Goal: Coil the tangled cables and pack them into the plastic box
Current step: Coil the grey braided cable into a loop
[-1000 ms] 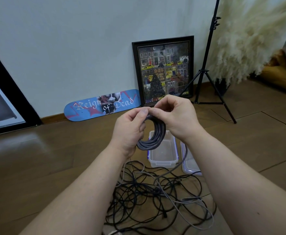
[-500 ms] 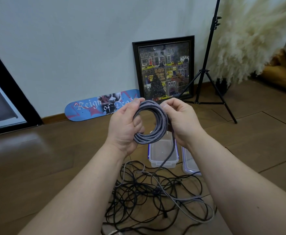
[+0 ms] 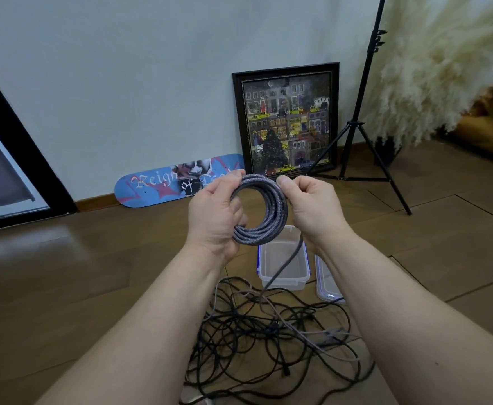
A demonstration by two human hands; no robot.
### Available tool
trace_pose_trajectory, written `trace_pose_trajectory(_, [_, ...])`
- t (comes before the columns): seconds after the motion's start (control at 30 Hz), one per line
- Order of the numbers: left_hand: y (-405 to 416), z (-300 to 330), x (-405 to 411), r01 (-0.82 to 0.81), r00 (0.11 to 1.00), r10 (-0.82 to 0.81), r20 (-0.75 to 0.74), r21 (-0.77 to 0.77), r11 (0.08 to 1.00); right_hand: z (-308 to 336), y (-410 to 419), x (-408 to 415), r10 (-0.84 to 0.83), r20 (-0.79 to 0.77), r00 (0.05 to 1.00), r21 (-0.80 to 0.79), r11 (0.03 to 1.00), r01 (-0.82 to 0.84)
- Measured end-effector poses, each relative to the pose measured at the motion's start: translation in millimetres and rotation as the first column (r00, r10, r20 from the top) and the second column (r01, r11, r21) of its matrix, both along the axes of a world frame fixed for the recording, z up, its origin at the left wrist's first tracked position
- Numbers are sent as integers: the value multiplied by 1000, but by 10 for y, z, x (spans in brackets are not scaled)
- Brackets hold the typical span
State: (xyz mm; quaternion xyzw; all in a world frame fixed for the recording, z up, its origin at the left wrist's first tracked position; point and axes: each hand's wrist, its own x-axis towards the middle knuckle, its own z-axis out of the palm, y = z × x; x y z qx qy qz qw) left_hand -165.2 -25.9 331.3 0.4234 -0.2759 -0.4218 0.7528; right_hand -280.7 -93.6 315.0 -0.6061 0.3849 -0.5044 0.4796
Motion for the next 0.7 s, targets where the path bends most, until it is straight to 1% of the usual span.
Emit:
trace_pose_trajectory(0.07, [2, -12, 24, -20, 999, 20, 37, 1, 1000, -35, -23, 6, 8, -38, 999, 31, 999, -6])
trace_pose_trajectory(0.1, [2, -26, 41, -39, 997, 39, 74, 6, 999, -47, -32, 6, 2, -82, 997, 9, 1000, -1])
trace_pose_trajectory(0.13, [-3, -38, 52, -60, 992, 58, 109, 12, 998, -49, -30, 5, -24, -120, 993, -55, 998, 17])
trace_pose_trajectory(0.17, [-18, -52, 57, -80, 988, 76, 137, 19, 997, -38, -2, 7, -65, -150, 987, -164, 986, 40])
trace_pose_trajectory(0.2, [-38, -64, 53, -94, 984, 89, 156, 26, 995, -22, 45, 16, -95, -167, 981, -301, 953, 41])
trace_pose_trajectory(0.23, [-58, -82, 38, -107, 981, 99, 169, 35, 994, -11, 103, 29, -97, -203, 974, -434, 901, -1])
trace_pose_trajectory(0.27, [-70, -91, 17, -113, 979, 104, 174, 41, 993, -34, 133, 44, -69, -258, 964, -518, 852, -78])
trace_pose_trajectory(0.3, [-75, -94, -7, -108, 981, 100, 166, 42, 993, -58, 157, 54, -60, -321, 945, -551, 823, -135])
trace_pose_trajectory(0.33, [-76, -92, -39, -90, 986, 84, 146, 41, 995, -92, 170, 53, -64, -353, 934, -552, 820, -153])
trace_pose_trajectory(0.37, [-75, -88, -70, -66, 991, 61, 120, 40, 997, -124, 162, 41, -94, -352, 931, -549, 827, -124])
trace_pose_trajectory(0.47, [-59, -77, -142, -8, 999, 7, 37, 21, 1000, -169, 136, 5, -186, -259, 948, -564, 825, 7])
trace_pose_trajectory(0.5, [-57, -77, -152, 0, 1000, 0, 15, 15, 1000, -159, 148, 8, -173, -231, 957, -544, 839, 20])
trace_pose_trajectory(0.57, [-63, -84, -152, -4, 1000, 4, -11, 13, 1000, -145, 177, 50, -102, -178, 979, -444, 896, 13])
trace_pose_trajectory(0.63, [-93, -106, -162, -55, 998, 55, 10, 24, 998, -142, 191, 102, -67, -131, 989, -319, 947, 22])
trace_pose_trajectory(0.7, [-137, -153, -180, -183, 976, 178, 125, 27, 983, -143, 213, 135, -78, -96, 992, -228, 972, 54])
